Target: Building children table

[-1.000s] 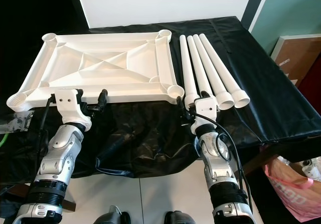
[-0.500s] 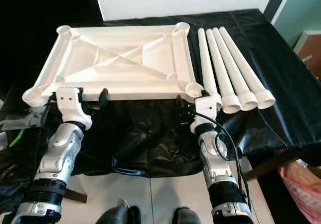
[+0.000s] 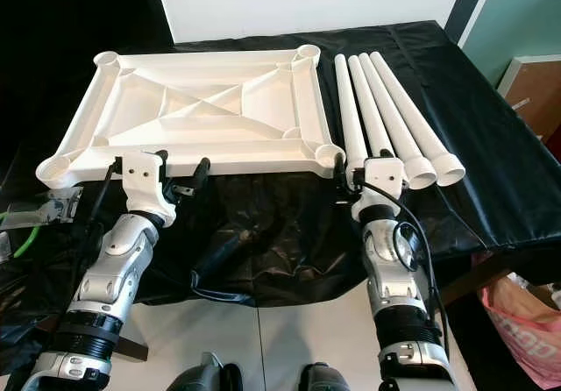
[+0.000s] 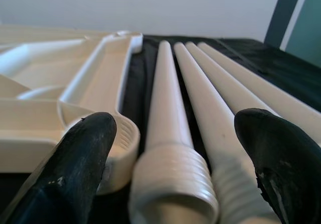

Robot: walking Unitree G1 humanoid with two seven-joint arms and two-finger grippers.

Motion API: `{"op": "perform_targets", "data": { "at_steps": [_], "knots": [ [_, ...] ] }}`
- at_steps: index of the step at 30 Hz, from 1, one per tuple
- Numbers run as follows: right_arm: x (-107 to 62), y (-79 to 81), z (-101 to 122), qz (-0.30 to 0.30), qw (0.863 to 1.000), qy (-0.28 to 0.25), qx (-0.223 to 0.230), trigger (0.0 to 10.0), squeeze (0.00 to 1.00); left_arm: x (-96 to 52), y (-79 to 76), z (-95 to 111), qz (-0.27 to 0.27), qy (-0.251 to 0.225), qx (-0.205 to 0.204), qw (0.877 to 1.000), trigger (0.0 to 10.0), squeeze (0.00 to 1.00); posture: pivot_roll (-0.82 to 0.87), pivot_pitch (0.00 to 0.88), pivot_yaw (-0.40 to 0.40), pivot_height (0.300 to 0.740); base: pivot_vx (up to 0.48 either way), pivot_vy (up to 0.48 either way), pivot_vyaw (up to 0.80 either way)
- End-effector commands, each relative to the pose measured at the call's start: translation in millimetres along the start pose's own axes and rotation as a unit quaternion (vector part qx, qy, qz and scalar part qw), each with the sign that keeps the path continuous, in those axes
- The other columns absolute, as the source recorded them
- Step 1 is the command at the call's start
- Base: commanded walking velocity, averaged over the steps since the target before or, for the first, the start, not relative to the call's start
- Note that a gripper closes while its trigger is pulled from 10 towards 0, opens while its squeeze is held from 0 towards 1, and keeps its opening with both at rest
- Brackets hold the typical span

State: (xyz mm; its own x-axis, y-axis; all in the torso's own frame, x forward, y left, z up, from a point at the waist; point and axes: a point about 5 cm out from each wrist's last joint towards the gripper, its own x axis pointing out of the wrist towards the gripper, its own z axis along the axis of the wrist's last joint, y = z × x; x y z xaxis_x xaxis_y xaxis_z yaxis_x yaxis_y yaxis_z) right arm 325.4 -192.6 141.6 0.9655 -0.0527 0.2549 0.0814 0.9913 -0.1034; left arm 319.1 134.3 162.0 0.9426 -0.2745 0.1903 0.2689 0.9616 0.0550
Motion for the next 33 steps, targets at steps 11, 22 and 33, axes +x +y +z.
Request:
{"op": "perform_targets", "data": {
  "at_steps": [11, 22, 33],
  "knots": [
    [4.8, -14.4, -6.4, -0.024, 0.999, 0.024, 0.006, 10.0, 0.0, -6.0, -25.3, -0.3, -0.125, 0.005, -0.008, 0.992, 10.0, 0.0, -0.01, 0.111, 0.034, 0.74, 0.0, 0.0, 0.0],
    [7.3, -20.5, -13.1, -0.04, 0.998, 0.049, 0.031, 8.2, 0.0, -7.3, -28.0, -0.2, -0.139, 0.01, -0.01, 0.99, 10.0, 0.0, 0.0, 0.107, 0.037, 0.74, 0.0, 0.0, 0.0],
    [8.8, -23.3, -23.7, -0.043, 0.994, 0.091, 0.043, 10.0, 0.0, -9.6, -29.1, -0.5, -0.141, 0.014, -0.01, 0.99, 10.0, 0.0, 0.0, 0.113, 0.033, 0.74, 0.0, 0.0, 0.0]
  ]
}}
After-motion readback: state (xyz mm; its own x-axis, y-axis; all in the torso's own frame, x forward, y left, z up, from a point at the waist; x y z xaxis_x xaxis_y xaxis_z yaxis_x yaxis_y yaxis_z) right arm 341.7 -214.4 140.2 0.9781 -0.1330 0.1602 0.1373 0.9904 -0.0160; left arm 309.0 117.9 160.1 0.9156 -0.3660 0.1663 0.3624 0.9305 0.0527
